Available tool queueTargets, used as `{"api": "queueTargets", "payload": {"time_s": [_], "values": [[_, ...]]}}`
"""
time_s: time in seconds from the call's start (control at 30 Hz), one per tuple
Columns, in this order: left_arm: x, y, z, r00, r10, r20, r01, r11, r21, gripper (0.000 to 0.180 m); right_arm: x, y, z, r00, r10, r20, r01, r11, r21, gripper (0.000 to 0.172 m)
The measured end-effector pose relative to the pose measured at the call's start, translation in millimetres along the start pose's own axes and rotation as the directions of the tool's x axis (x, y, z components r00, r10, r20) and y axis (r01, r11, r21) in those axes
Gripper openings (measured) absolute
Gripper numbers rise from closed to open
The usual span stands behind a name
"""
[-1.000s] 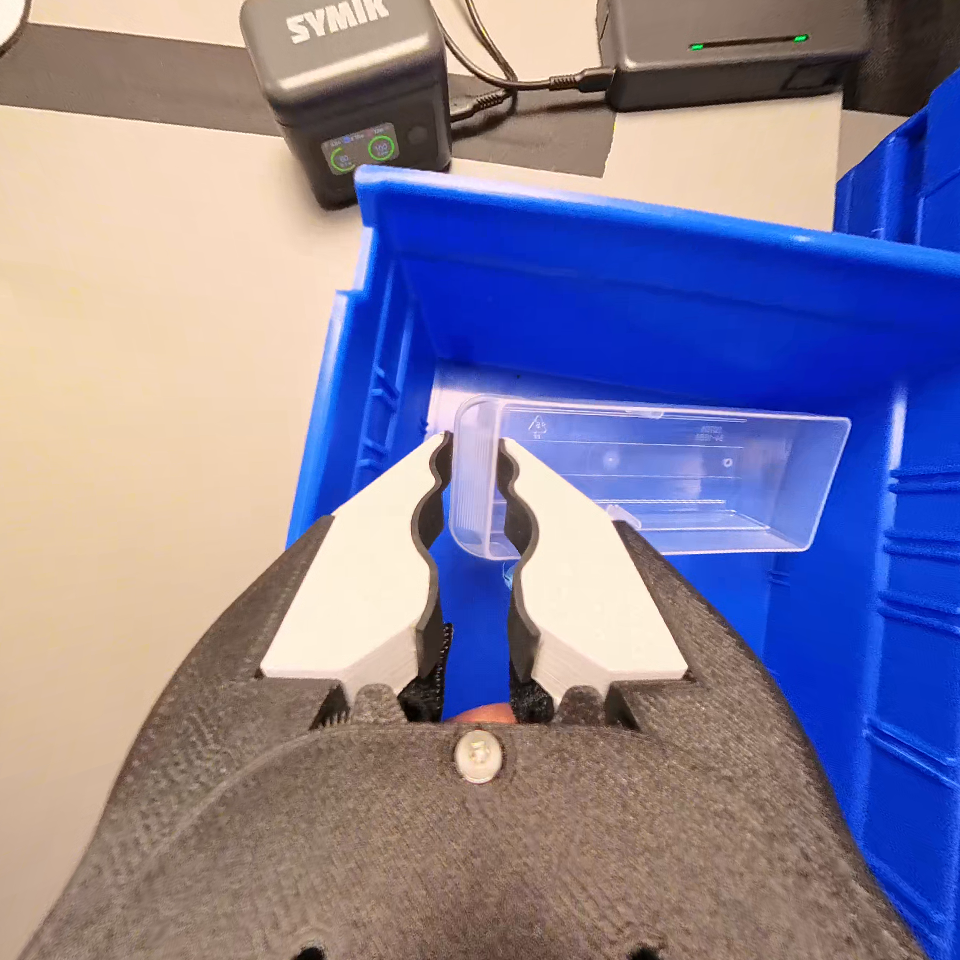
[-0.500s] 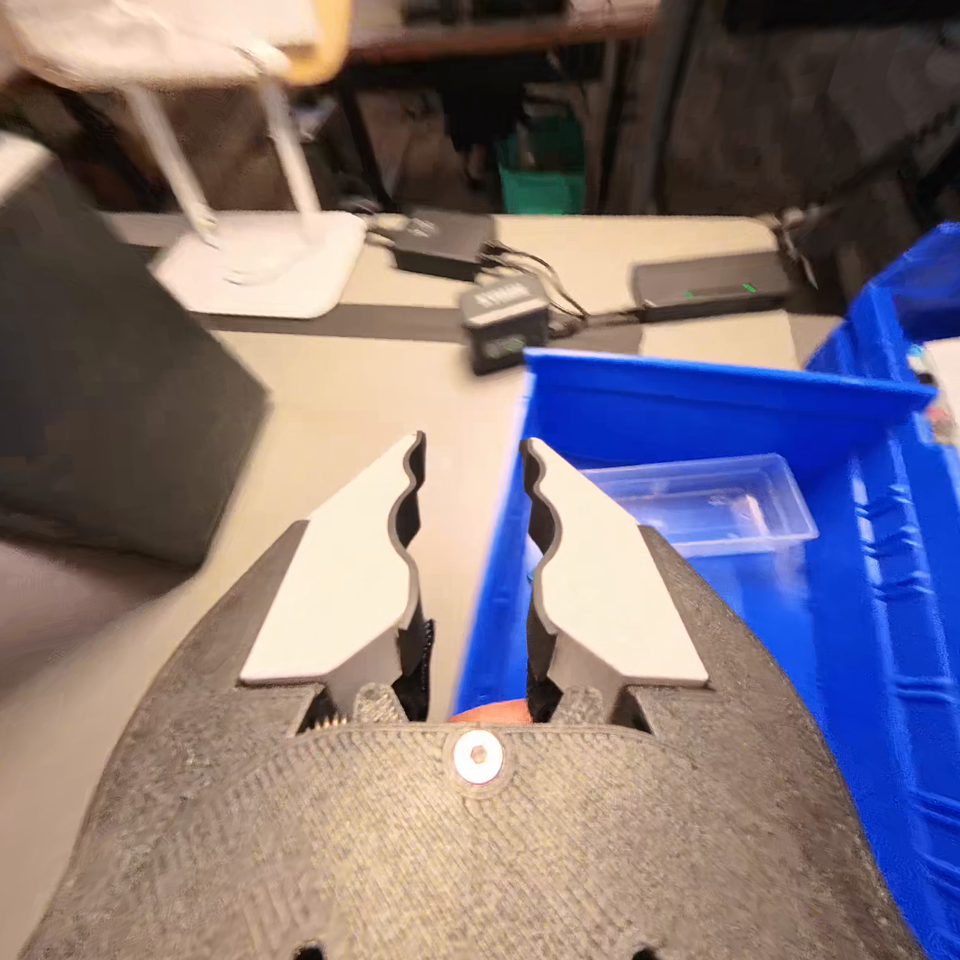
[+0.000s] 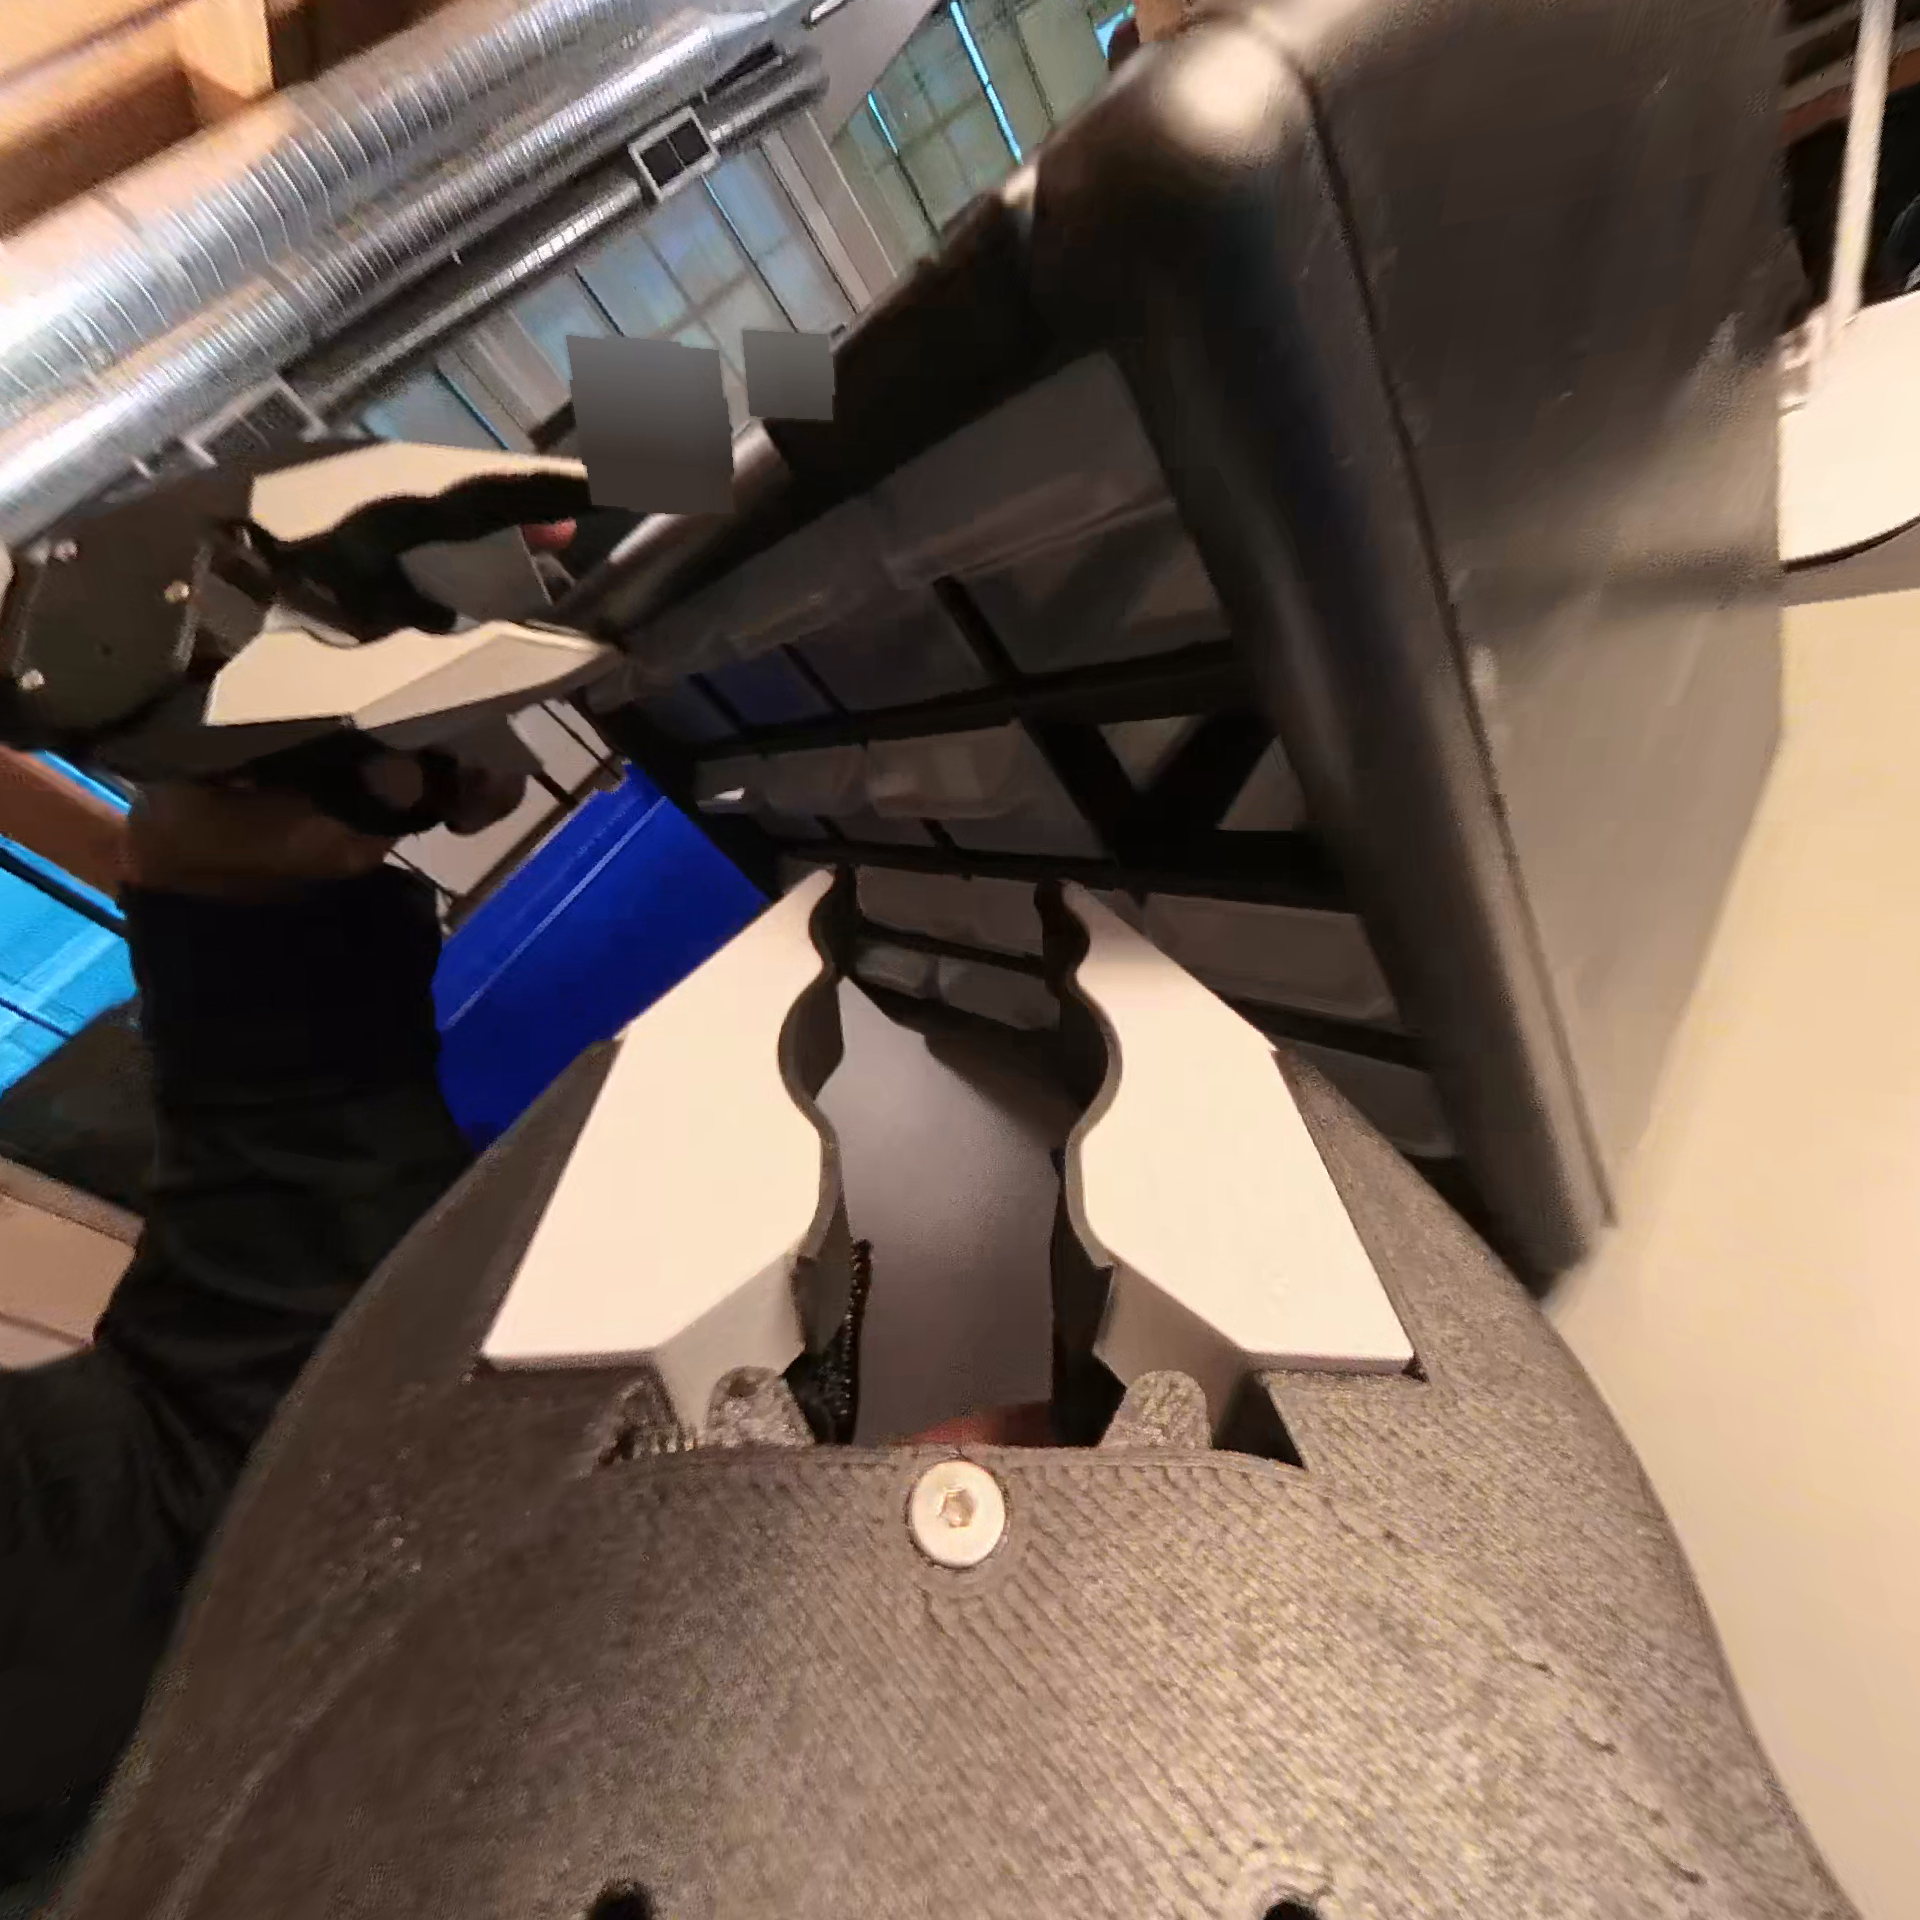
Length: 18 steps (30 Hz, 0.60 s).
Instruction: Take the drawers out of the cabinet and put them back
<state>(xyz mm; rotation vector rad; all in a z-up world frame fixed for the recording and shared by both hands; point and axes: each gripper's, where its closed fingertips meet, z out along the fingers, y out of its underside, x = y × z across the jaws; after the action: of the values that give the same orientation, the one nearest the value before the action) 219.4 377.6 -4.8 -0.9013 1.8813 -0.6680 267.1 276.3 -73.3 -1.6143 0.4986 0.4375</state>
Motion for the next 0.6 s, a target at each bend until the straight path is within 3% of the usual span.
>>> {"api": "queueTargets", "payload": {"time_s": [0.03, 0.23, 0.6], "values": [[0.0, 2.8, -2.3, 1.0, -0.007, -0.017, 0.007, 1.0, 0.001, 0.047, -1.1, 0.5, 7.3, 1.0, 0.023, 0.004, -0.023, 1.0, 0.012, 0.038], [-3.0, 9.7, -9.1, 0.996, -0.049, -0.081, 0.053, 0.998, 0.042, 0.048, -2.7, -2.4, 30.8, 0.993, 0.119, 0.005, -0.119, 0.99, 0.078, 0.036], [-4.4, 12.0, -6.2, 0.996, -0.056, -0.073, 0.059, 0.998, 0.038, 0.053, -3.2, 1.3, 42.1, 0.953, 0.293, 0.079, -0.303, 0.932, 0.2, 0.026]]}}
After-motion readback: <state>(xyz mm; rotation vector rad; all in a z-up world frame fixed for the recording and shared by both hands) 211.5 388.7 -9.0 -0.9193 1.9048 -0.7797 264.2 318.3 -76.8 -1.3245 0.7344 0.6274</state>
